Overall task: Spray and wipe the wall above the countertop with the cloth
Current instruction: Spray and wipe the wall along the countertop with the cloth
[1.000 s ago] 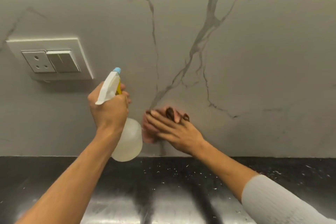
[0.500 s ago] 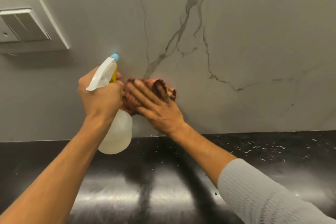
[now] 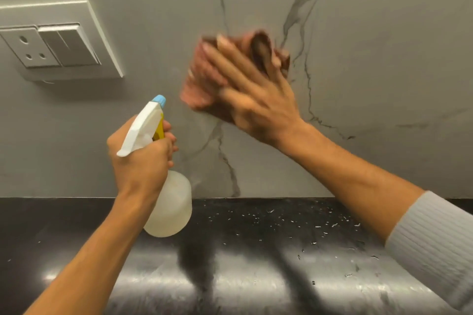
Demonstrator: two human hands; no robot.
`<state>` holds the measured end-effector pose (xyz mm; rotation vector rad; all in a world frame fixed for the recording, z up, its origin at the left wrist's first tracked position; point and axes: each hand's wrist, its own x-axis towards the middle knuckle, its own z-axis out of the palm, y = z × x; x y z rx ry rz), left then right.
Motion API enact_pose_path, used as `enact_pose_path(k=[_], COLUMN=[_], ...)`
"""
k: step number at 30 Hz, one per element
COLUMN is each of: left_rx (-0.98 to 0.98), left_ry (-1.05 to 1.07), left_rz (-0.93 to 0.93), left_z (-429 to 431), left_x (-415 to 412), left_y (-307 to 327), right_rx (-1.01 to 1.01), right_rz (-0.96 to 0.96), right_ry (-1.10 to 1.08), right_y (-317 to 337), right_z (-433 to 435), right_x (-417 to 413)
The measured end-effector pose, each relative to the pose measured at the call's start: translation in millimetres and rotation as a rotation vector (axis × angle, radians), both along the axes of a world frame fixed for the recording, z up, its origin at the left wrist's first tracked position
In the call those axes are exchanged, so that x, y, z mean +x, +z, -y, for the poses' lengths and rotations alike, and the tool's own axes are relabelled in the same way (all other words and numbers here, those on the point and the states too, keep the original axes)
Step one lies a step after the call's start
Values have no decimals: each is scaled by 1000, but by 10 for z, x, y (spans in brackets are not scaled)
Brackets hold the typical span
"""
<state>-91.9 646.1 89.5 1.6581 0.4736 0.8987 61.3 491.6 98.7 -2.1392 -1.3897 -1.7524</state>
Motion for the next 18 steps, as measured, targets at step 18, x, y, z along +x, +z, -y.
enact_pose_path(k=[18], left_rx=[-44], left_ry=[21], left_rz=[-24], left_z=[98], left_x=[-296], left_y=[-91], right_rx=[-685], right_rz=[-146], right_ry=[-218], right_y=[-1746], right_z=[845], right_x=[-301])
